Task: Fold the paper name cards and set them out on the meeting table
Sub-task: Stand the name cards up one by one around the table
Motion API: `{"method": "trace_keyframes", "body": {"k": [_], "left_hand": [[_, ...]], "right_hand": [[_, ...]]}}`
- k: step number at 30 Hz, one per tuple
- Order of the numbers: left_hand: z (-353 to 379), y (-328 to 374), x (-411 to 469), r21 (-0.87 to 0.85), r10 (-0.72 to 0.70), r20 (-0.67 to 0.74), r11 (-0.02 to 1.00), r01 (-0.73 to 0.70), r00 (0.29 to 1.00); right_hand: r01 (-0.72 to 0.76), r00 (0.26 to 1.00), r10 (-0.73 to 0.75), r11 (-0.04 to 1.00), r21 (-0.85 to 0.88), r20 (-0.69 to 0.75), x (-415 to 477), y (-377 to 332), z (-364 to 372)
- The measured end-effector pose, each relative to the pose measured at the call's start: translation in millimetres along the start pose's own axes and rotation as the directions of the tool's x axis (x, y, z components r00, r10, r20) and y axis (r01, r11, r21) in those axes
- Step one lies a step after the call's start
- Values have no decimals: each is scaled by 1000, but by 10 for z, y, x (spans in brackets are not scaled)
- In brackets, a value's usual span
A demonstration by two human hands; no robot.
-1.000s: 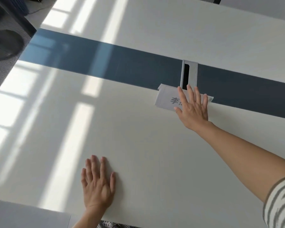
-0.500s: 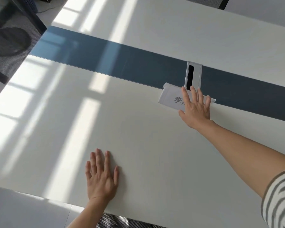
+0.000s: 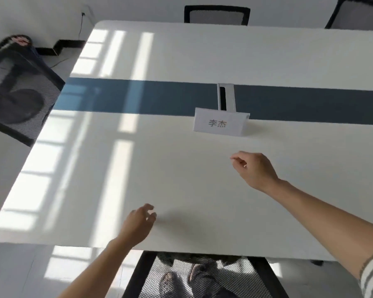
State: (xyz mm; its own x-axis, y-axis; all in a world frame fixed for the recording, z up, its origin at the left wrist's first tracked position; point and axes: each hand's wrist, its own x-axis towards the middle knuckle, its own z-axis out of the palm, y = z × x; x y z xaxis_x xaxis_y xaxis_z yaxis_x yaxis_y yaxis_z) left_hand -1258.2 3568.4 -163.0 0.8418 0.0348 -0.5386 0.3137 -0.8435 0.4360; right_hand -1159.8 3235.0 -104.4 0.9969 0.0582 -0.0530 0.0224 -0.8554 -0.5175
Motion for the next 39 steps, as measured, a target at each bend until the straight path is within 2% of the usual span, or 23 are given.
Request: {"method": "trace_keyframes", "body": {"k": [4, 8, 13, 19, 25, 31, 36, 39], "left_hand": [[-136, 70, -535, -173, 109, 70, 980, -95, 992], [-188, -38, -1052, -318, 192, 100, 936, -151, 976], [-172, -160, -1565, -443, 231, 169, 886, -136, 958], [55, 93, -2000, -474, 304, 261, 867, -153, 916], [419, 868, -2349, -382, 453, 353, 869, -316, 819], [1155, 1922, -2816, -327, 559, 420, 828, -455, 715], [1996, 2753, -3344, -323, 624, 545, 773, -547, 560], [2345, 3198, -3555, -313, 632, 607, 748, -586, 482]], "right_hand": [[-154, 987, 158, 975, 160, -6, -1016, -1, -56], [-285, 945, 323, 890, 357, -49, -2018, -118, -59], [-390, 844, 528, 725, 568, -95, -3108, -354, 69], [-421, 719, 677, 605, 676, -157, -4240, -499, 65], [-390, 531, 814, 482, 784, -236, -5247, -297, -110], [-342, 253, 934, 331, 880, -253, -6399, 205, -564], [-316, 22, 973, 224, 922, -229, -7295, 701, -838], [-288, -83, 972, 188, 939, -220, -7649, 988, -993]]}}
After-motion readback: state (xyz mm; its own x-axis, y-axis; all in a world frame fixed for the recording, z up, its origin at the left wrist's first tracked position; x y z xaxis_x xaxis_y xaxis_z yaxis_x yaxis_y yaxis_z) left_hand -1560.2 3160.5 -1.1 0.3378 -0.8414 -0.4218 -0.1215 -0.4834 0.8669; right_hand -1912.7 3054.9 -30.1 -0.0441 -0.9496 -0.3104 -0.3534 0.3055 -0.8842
